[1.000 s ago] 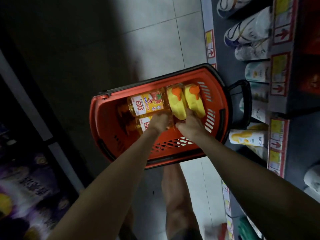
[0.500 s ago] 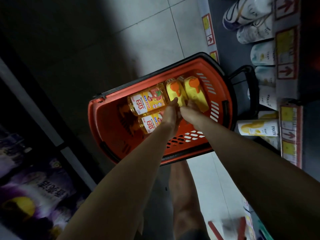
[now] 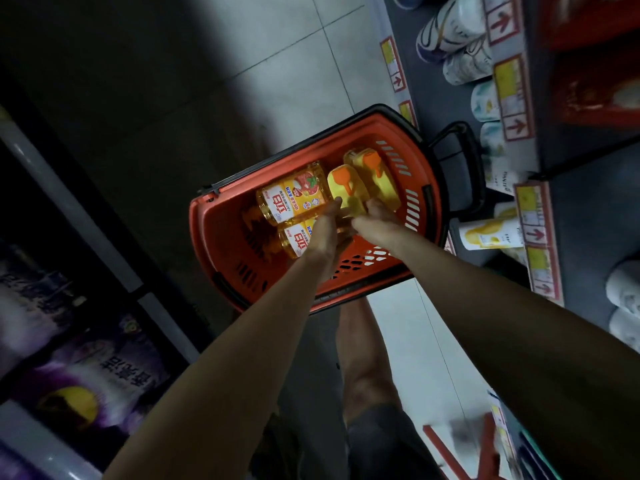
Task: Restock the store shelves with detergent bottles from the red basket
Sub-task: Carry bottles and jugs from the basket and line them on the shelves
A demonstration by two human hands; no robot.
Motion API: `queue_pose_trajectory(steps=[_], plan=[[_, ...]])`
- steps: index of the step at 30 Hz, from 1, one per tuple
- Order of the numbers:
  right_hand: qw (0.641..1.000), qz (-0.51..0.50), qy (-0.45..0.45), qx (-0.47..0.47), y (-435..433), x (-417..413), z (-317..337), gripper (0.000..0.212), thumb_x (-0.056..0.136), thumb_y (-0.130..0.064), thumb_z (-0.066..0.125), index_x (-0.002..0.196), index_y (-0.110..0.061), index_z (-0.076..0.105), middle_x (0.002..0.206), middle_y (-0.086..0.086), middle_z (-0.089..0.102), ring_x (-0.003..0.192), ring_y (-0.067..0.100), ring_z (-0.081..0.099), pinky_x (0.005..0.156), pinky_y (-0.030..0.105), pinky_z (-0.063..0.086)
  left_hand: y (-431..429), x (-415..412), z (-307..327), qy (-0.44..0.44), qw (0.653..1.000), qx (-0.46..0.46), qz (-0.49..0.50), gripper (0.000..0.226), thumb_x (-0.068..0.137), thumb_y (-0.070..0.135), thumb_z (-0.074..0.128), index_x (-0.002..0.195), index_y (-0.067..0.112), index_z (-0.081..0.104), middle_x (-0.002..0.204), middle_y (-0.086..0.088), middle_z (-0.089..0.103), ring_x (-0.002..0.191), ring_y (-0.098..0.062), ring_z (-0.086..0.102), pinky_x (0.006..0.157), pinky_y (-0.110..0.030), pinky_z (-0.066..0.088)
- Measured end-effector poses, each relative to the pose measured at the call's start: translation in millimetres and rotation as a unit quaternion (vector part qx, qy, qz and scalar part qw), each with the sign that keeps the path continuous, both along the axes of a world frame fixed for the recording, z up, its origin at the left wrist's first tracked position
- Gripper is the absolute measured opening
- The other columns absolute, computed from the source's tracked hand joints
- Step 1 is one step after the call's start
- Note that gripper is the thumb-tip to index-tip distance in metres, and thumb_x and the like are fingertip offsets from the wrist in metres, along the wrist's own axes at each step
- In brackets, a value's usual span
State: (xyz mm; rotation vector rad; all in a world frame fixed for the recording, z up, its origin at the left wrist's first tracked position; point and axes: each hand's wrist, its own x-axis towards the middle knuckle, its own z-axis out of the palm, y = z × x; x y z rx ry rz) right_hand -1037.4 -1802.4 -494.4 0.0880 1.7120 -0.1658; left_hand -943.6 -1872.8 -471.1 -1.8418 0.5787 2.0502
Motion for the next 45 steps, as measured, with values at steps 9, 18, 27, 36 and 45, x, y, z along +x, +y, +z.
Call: queue_pose_trajectory(steps=[9,18,27,36,45], plan=[[0.998,0.018,0.020,-0.048,9,-1,111,0.070,0.075,-0.038,0.066,0.141,-0.020,0.056,0.133,0.009,0.063,0.125,0.033,0.061,0.095,0.038,0.049,-10,4,92,0.019,0.998,0.034,-0.044,0.039,0.109,0.041,0.049,0.108,0.006,0.068,0.100,-0.009,0.073,0.094,-0.026,0.069,0.094,-0.037,0.054],[0.988,0.007,0.094,-0.119,-2,17,234,0.071,0.085,-0.037,0.074,0.151,-0.022,0.052,0.143,0.007,0.062,0.124,0.028,0.061,0.095,0.035,0.050,-65,21,194,0.108,0.959,-0.066,-0.253,0.028,0.104,0.008,0.047,0.105,-0.003,0.072,0.101,-0.020,0.075,0.085,-0.029,0.070,0.070,-0.029,0.053],[0.948,0.108,0.223,-0.200,-20,25,383,0.033,0.093,-0.055,0.069,0.114,-0.033,0.057,0.101,-0.008,0.067,0.090,0.019,0.068,0.078,0.042,0.057,-133,49,311,0.208,0.857,-0.202,-0.425,0.012,0.097,-0.003,0.063,0.101,-0.007,0.075,0.094,-0.014,0.072,0.086,-0.023,0.067,0.083,-0.038,0.053],[0.866,0.243,0.380,-0.216,-45,23,526,0.052,0.094,-0.070,0.061,0.126,-0.030,0.060,0.106,-0.006,0.063,0.106,0.023,0.064,0.074,0.038,0.040,-172,63,417,0.299,0.801,-0.312,-0.414,0.072,0.061,0.049,0.096,0.119,0.023,0.064,0.118,-0.004,0.073,0.098,-0.023,0.077,0.088,-0.050,0.064],[0.789,0.273,0.475,-0.277,-67,11,666,0.048,0.084,-0.079,0.064,0.105,-0.037,0.063,0.088,-0.015,0.054,0.090,0.013,0.056,0.067,0.038,0.042,-191,45,521,0.459,0.702,-0.384,-0.385,0.076,0.066,0.056,0.095,0.132,0.033,0.067,0.129,0.004,0.072,0.125,-0.021,0.066,0.109,-0.052,0.052]])
